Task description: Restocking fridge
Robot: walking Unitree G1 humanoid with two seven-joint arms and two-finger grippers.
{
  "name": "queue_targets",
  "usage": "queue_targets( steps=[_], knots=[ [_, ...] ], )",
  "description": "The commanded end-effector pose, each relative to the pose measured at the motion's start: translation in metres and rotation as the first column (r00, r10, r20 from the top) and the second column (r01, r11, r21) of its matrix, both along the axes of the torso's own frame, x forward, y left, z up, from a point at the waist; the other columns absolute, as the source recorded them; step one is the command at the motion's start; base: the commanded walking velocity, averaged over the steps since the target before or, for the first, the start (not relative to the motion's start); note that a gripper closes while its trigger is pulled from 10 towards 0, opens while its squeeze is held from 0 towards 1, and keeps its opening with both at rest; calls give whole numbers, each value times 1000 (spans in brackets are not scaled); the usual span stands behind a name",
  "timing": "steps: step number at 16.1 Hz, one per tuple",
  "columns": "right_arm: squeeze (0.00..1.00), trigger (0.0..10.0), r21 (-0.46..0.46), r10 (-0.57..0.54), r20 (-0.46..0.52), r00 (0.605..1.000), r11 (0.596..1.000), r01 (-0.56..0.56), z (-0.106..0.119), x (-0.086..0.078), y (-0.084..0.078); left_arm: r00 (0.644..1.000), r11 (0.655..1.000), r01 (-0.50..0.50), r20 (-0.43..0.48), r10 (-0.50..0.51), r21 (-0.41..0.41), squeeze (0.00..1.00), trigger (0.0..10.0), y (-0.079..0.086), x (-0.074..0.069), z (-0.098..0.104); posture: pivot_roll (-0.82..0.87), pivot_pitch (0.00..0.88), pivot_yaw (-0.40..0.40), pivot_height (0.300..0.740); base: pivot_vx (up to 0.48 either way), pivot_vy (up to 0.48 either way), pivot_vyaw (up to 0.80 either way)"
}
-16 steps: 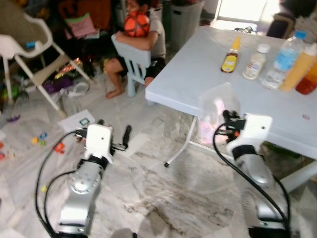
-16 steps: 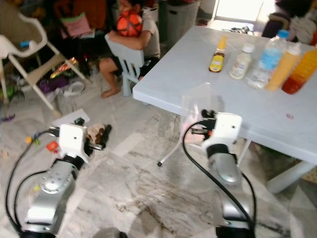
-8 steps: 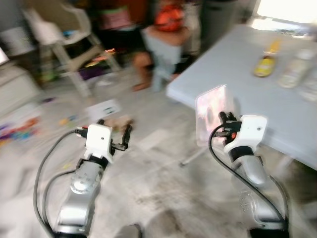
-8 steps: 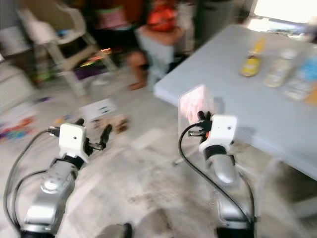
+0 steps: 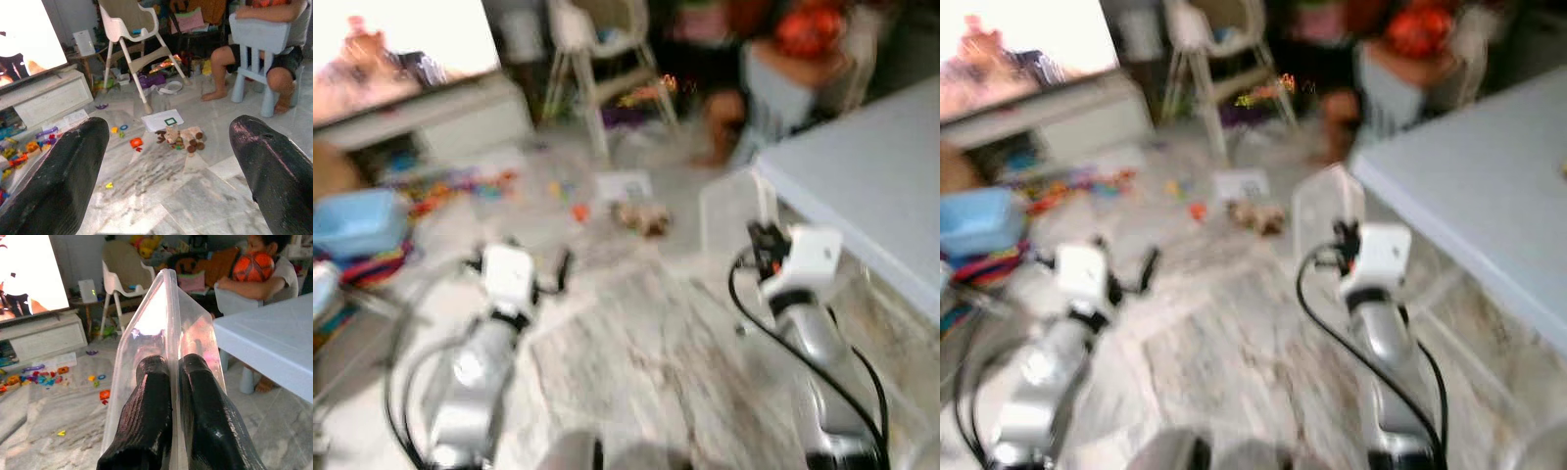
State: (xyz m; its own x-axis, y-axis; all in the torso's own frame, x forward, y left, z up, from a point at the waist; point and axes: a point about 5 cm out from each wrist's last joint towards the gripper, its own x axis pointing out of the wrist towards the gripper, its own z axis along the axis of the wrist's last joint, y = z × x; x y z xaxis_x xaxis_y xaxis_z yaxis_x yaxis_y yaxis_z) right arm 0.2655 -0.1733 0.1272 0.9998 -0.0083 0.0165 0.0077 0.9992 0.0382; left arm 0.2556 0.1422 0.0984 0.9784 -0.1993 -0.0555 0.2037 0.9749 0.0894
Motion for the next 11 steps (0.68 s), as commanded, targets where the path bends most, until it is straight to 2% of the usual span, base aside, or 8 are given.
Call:
queue_targets(
  steps=[1, 4, 6, 11],
  knots=[
    [0, 10000, 10, 1, 13, 1000, 1000, -1, 3, 1, 1, 1000, 1000, 1, 17, -2, 20, 0, 10000, 3, 2, 5, -25, 0, 19, 740, 0, 0, 800],
    [0, 10000, 18, -3, 12, 1000, 1000, 3, 3, 2, 0, 1000, 1000, 7, 14, -7, 22, 0, 10000, 3, 3, 5, -25, 0, 19, 740, 0, 0, 800],
    [0, 10000, 48, -36, -5, 999, 998, 37, 0, 2, -3, 999, 999, 48, -2, -48, -8, 0, 10000, -1, 1, 4, -24, 0, 19, 740, 0, 0, 0],
    [0, 10000, 8, -84, -46, 995, 996, 85, -6, 4, -7, 999, 999, 38, -6, -38, 5, 0, 10000, 3, -1, 3, -25, 0, 19, 740, 0, 0, 0]
  ],
)
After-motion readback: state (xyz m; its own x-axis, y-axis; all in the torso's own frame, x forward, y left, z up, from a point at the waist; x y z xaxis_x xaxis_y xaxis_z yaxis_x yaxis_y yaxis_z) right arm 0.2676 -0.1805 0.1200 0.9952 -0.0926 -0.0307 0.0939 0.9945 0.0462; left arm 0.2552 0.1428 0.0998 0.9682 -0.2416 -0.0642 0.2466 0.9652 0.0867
